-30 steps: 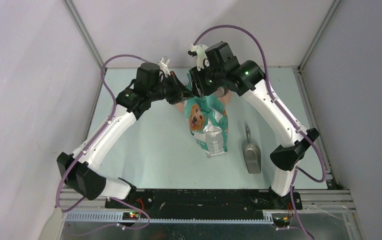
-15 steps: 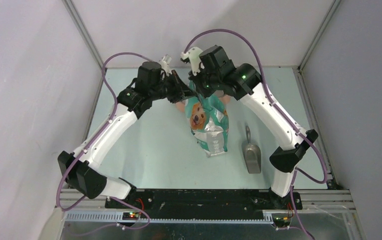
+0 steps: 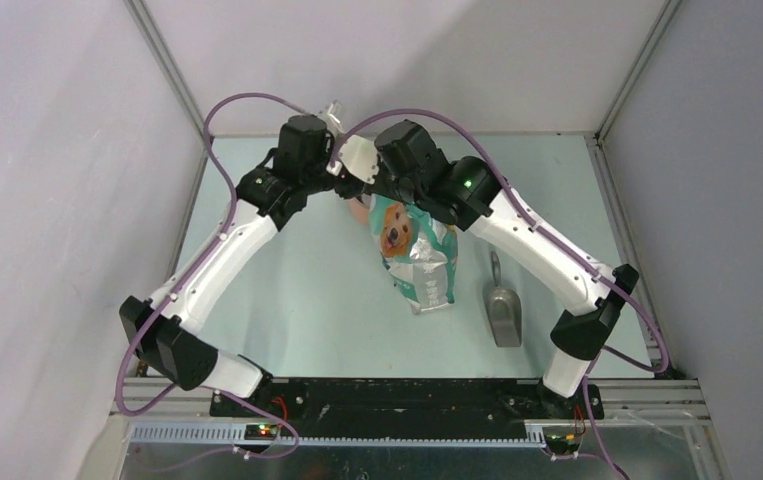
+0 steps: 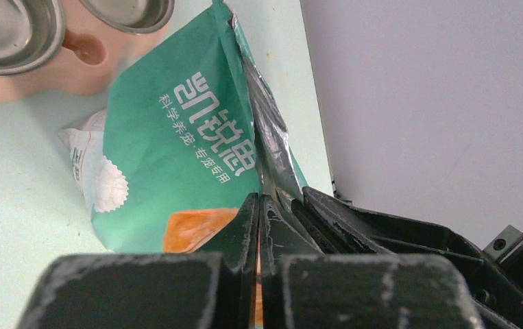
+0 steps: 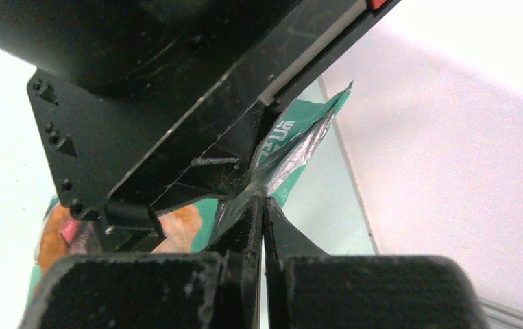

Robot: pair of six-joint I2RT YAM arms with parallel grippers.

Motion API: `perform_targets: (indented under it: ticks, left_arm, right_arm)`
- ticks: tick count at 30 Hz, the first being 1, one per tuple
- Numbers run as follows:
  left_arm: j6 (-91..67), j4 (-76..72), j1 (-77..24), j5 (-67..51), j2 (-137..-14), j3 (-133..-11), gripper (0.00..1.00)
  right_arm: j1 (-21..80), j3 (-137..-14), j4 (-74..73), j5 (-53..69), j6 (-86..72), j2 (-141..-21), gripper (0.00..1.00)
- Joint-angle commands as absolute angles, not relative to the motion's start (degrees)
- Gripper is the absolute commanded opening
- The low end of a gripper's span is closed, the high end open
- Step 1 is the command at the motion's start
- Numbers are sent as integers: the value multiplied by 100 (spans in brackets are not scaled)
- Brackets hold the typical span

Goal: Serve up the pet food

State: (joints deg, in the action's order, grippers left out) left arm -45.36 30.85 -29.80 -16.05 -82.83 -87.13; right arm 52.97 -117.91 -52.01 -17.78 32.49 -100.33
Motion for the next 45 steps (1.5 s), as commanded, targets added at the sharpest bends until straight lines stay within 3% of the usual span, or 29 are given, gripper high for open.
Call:
perform_targets:
  ticks: [1, 11, 15, 16, 17, 19, 21, 24, 29, 33, 36, 45]
  left_arm:
    - [-4234, 3465, -2764, -1143, -8400, -8654, 0]
    - [-4374, 3388, -2604, -1392, -8351, -8353, 0]
    - [-4487, 3017, -2558, -1601, -8177, -8257, 0]
    - [-4541, 2928, -2540, -1653, -8132, -8237, 5]
    - [-4547, 2738, -2501, -1718, -8027, -8212, 25]
    - [-4397, 2503, -2433, -1785, -7875, -8193, 53]
    - [-4235, 2394, -2378, -1813, -7763, -8215, 69]
    - [-3494, 2109, -2349, -2076, -7515, -8152, 77]
    - [-2379, 1959, -2351, -2648, -7037, -7858, 79]
    - [-1950, 2166, -2352, -3010, -6761, -7812, 79]
    - [-1813, 2236, -2347, -3211, -6628, -7734, 79]
    - [-1794, 2291, -2353, -3313, -6519, -7627, 78]
  right_arm:
    - [5205, -11849, -4390, -2610, 3911, -9656, 0]
    - [4910, -12003, -4233, -2755, 4047, -9657, 0]
    - [4804, -12270, -4385, -2562, 3345, -9715, 0]
    - [4725, -12551, -4643, -2520, 3167, -9818, 0]
    - [4674, -13045, -4826, -2318, 2730, -9892, 0]
    - [4349, -13978, -5855, -1716, 1949, -10308, 35]
    - [4183, -14631, -6389, -902, 1247, -10507, 54]
    - [3823, -14478, -6456, 195, 299, -10360, 63]
    - [3700, -13854, -6677, 1339, -175, -10222, 50]
    - [3580, -13737, -6700, 1789, -443, -10267, 52]
    - [3564, -13719, -6704, 1905, -587, -10345, 51]
    - [3646, -13564, -6779, 1745, -595, -10480, 36]
